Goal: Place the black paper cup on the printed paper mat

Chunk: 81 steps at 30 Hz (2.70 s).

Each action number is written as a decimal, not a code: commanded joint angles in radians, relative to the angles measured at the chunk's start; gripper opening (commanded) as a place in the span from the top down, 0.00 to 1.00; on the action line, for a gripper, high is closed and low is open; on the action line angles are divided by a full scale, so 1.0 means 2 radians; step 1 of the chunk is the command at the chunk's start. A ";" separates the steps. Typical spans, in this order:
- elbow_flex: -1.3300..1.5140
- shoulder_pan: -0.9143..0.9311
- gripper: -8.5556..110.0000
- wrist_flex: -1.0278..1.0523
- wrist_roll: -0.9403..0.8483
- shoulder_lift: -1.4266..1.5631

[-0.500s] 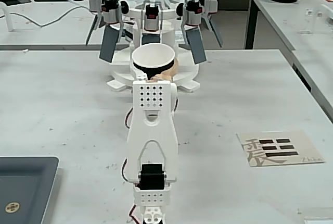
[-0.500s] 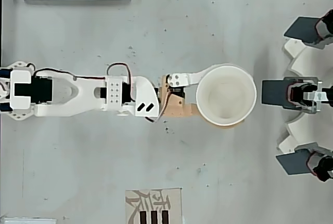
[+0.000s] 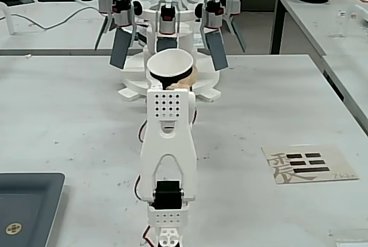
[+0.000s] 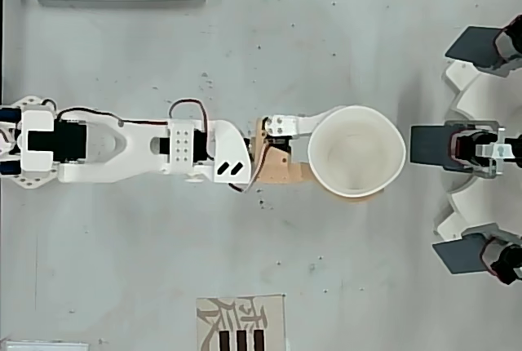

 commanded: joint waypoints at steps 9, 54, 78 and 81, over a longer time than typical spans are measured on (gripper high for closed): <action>-0.003 0.005 0.86 -0.010 -0.003 0.033; 0.416 0.021 0.86 0.026 0.048 0.416; 0.456 0.199 0.85 0.067 0.063 0.472; 0.456 0.220 0.85 0.067 0.063 0.471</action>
